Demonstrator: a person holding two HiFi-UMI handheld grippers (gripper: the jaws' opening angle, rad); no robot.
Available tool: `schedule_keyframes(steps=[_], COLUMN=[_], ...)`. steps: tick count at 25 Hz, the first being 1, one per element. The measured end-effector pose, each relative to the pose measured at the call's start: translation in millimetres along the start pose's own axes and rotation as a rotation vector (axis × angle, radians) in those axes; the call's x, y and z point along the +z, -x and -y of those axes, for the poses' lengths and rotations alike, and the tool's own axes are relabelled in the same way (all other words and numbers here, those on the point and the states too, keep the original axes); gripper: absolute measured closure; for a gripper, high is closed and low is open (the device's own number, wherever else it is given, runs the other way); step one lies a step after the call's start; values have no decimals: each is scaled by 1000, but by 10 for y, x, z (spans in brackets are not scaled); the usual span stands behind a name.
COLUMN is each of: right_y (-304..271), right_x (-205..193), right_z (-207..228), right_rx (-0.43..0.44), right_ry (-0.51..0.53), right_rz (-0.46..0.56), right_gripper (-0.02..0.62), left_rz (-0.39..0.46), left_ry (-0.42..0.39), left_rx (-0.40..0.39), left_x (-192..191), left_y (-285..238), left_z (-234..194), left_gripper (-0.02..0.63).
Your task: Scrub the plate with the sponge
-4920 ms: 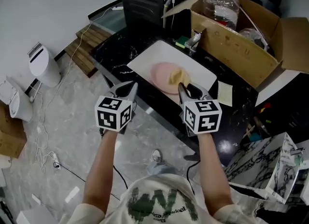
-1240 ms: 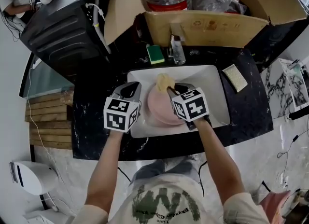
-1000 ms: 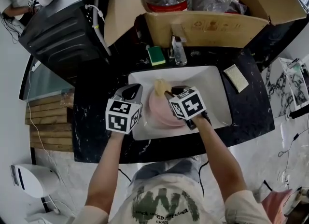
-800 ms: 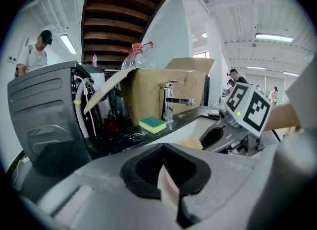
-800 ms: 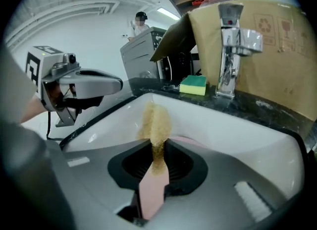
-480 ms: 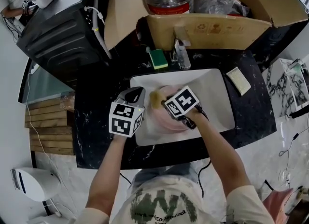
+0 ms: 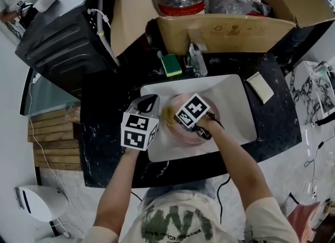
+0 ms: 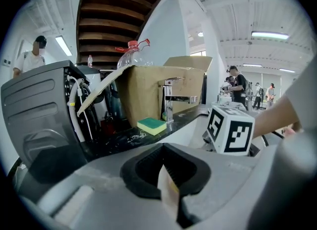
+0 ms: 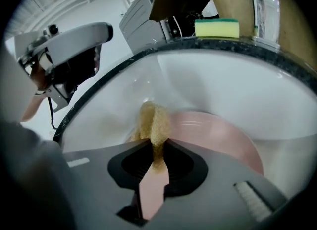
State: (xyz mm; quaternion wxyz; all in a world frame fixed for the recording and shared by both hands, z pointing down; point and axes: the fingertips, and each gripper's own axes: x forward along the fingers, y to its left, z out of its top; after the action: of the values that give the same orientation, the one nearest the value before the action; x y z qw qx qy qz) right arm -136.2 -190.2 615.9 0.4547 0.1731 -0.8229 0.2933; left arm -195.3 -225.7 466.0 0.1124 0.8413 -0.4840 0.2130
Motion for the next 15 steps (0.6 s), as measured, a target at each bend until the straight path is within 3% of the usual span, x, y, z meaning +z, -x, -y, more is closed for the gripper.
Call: schedule_keyframes(steps=[15], right_y=[-156], right_x=[78], right_z=[285], right_rx=[-8], right_ry=[-257], right_rz=[69], right_gripper=[532], left_rz=[-19], left_ry=[-7], left_rx=[-16], left_x=[-48], left_y=[-91], left_z=[-14], left_gripper=[601])
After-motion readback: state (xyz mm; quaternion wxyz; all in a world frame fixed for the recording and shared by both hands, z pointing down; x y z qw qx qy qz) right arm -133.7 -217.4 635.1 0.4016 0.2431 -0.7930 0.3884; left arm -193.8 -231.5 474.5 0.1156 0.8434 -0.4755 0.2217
